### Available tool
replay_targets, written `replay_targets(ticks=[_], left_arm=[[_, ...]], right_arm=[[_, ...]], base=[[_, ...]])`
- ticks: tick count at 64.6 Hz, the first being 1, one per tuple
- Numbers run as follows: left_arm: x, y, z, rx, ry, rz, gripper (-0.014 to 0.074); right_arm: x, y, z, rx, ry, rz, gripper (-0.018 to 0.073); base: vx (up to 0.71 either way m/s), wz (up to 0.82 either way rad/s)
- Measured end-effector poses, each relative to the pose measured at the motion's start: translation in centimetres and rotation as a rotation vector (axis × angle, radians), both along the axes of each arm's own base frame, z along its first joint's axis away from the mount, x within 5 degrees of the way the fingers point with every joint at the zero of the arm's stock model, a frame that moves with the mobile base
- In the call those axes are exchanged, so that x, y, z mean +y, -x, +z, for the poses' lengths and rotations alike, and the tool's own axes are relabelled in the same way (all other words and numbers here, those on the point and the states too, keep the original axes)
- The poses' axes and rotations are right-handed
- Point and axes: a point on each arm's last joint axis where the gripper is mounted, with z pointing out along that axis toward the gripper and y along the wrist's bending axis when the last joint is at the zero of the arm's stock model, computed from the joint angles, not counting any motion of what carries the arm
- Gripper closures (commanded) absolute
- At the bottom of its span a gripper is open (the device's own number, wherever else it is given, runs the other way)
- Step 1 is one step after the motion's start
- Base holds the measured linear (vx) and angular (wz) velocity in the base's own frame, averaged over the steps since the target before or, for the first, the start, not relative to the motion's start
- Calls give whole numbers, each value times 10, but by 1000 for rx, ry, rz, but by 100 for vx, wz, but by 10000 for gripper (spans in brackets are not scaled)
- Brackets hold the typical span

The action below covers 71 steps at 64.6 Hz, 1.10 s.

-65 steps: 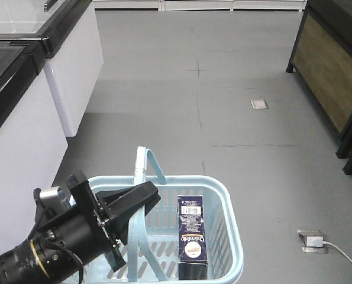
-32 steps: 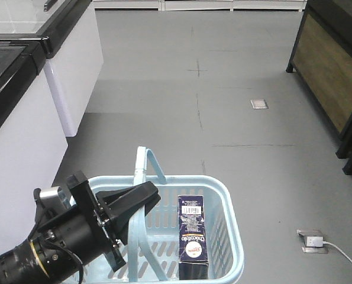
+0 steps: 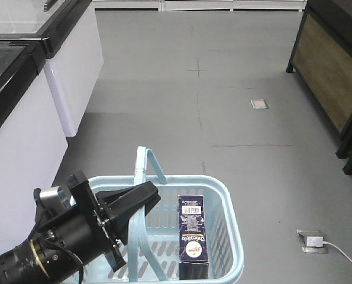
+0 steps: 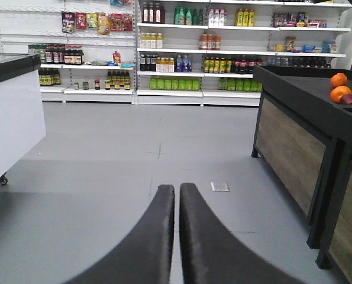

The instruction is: Left arm holds basket, right arm returns cookies

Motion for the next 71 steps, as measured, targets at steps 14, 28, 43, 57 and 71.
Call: replay_targets(ticks=[14,28,43,57,71], left_arm=[[0,0,0,0,0,0,596],[0,0,0,0,0,0,596],[0,0,0,-1,-1,0,596],[0,0,0,-1,-1,0,596],[0,0,0,-1,-1,0,596]], right_arm=[[0,0,0,0,0,0,569],[0,0,0,0,0,0,569],[0,0,0,0,0,0,569],[0,0,0,0,0,0,569],[0,0,0,0,0,0,569]], base=[[0,0],[0,0],[0,0],[0,0],[0,1]])
